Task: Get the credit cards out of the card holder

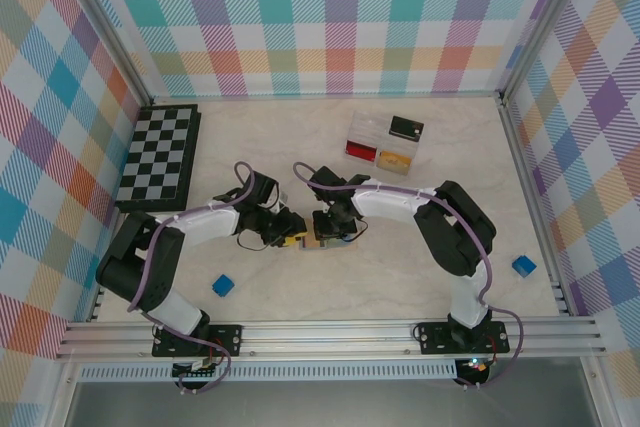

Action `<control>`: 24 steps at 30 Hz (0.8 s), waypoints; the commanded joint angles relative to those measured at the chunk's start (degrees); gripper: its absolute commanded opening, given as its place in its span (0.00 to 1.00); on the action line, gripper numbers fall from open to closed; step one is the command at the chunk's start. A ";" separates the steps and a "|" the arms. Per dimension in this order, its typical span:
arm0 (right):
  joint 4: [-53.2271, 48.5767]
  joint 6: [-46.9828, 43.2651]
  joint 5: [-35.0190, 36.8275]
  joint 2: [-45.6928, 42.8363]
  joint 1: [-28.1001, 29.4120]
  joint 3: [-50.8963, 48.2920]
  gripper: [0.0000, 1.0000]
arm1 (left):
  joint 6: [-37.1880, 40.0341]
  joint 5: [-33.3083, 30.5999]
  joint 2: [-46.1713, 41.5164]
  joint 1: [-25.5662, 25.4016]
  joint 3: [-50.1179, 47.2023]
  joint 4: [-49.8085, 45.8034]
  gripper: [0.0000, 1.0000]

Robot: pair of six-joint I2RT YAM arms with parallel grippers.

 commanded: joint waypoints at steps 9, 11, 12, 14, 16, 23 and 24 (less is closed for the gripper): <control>-1.28 0.87 -0.34 0.86 -0.74 -3.49 0.20 | 0.78 0.77 1.61 -0.97 1.75 1.88 0.29; -1.29 0.89 -0.48 0.86 -0.84 -3.45 0.20 | 0.74 0.76 1.96 -1.14 1.84 1.98 0.29; -1.18 0.89 -0.60 0.82 -0.82 -3.49 0.20 | 0.74 0.84 2.16 -1.20 1.95 2.08 0.29; -1.05 0.85 -0.92 0.82 -0.88 -3.42 0.20 | 0.78 0.68 2.35 -1.27 1.95 2.50 0.29; -1.06 0.76 -1.13 0.93 -0.90 -3.36 0.20 | 0.85 0.03 2.61 -1.30 2.15 2.39 0.29; -1.33 0.66 -1.31 0.82 -0.93 -3.23 0.20 | 1.79 -2.87 3.31 -1.38 2.47 0.98 0.29; -1.24 0.74 -1.42 0.89 -0.92 -3.17 0.20 | 1.94 -3.22 3.39 -1.46 2.56 0.82 0.29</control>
